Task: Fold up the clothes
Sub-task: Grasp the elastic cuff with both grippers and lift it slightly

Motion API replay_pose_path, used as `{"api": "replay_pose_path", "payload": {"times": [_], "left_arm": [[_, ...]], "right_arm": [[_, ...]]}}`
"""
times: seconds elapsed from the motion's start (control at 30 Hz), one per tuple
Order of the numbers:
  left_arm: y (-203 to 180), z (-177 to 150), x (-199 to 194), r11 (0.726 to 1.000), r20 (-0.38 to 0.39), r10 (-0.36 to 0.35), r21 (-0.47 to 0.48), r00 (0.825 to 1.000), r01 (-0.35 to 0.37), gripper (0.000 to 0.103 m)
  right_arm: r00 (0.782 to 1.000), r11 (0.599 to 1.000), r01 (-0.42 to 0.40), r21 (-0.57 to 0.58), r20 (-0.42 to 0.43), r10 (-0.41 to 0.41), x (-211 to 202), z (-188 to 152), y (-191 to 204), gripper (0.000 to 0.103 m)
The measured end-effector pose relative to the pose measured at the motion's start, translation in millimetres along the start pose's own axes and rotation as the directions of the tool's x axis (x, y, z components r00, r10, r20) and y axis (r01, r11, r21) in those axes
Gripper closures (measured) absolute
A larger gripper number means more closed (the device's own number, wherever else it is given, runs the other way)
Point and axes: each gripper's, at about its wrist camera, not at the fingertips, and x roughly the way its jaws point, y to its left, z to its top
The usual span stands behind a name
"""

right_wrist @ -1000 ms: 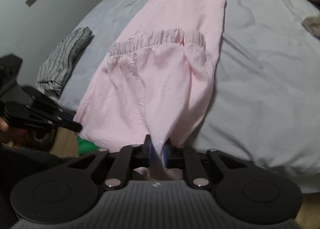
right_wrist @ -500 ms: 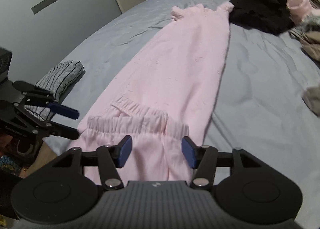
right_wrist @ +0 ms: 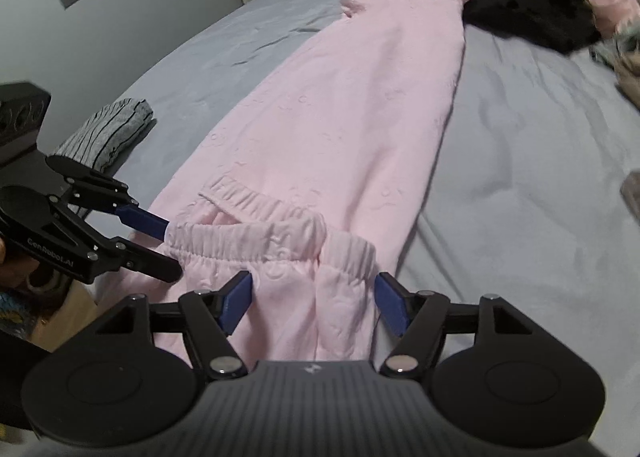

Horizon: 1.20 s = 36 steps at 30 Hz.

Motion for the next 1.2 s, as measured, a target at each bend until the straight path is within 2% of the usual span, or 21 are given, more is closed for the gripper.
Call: {"api": "replay_pose_path", "payload": {"times": [0.1, 0.13, 0.17, 0.2, 0.23, 0.27, 0.3, 0.33, 0.37, 0.47, 0.6, 0.83, 1.0, 1.2], "left_arm": [[1, 0, 1, 1.0, -0.001, 0.009, 0.0, 1.0, -0.009, 0.056], [2, 0, 2, 1.0, -0.001, 0.009, -0.003, 1.0, -0.009, 0.056], [3, 0, 4, 1.0, -0.002, 0.009, -0.009, 1.0, -0.009, 0.056], [3, 0, 5, 1.0, -0.003, 0.002, -0.018, 1.0, -0.002, 0.056], [4, 1, 6, 1.0, -0.002, -0.011, -0.029, 1.0, 0.011, 0.056], [6, 2, 7, 0.999, -0.002, -0.028, -0.044, 1.0, 0.028, 0.061], [8, 3, 8, 0.997, -0.001, -0.05, -0.067, 0.999, 0.05, 0.067], [12, 4, 9, 0.993, -0.003, -0.07, -0.099, 0.998, 0.07, 0.079], [15, 4, 9, 0.988, -0.003, -0.087, -0.126, 0.996, 0.086, 0.087], [18, 5, 2, 0.985, 0.019, -0.108, -0.133, 0.994, 0.109, 0.094], [14, 3, -9, 0.989, 0.047, -0.111, -0.097, 0.993, 0.115, 0.096], [13, 10, -30, 0.984, 0.105, -0.141, -0.097, 0.984, 0.151, 0.097], [14, 20, -50, 0.98, 0.167, -0.155, -0.098, 0.974, 0.173, 0.097], [27, 36, -55, 0.979, 0.218, -0.114, -0.14, 0.969, 0.147, 0.097]], "right_arm": [[1.0, 1.0, -0.005, -0.009, -0.014, 0.005, 2, -2, 1, 0.033], [0.999, 1.0, -0.031, -0.005, -0.02, 0.031, 3, -2, 2, 0.041], [0.998, 0.998, -0.058, 0.0, -0.026, 0.058, 4, -2, 3, 0.071], [0.997, 0.997, -0.073, 0.001, -0.033, 0.073, 5, -1, 4, 0.084], [0.996, 0.997, -0.076, -0.003, -0.036, 0.076, 6, -1, 5, 0.087], [0.996, 0.997, -0.076, -0.008, -0.036, 0.075, 6, -1, 6, 0.091], [0.997, 0.997, -0.075, -0.011, -0.036, 0.074, 6, -1, 7, 0.091], [0.997, 0.997, -0.075, -0.008, -0.035, 0.075, 6, -1, 7, 0.092], [0.997, 0.997, -0.076, 0.002, -0.031, 0.076, 6, -1, 6, 0.093], [0.997, 0.997, -0.078, 0.023, -0.009, 0.078, 3, -1, 4, 0.093], [0.995, 0.995, -0.098, 0.037, 0.027, 0.097, -3, 0, 4, 0.093], [0.989, 0.991, -0.119, 0.057, 0.089, 0.114, -14, 2, 2, 0.094], [0.971, 0.98, -0.176, 0.088, 0.181, 0.158, -32, 4, -3, 0.095], [0.952, 0.976, -0.199, 0.086, 0.253, 0.171, -36, 28, -6, 0.096]]}}
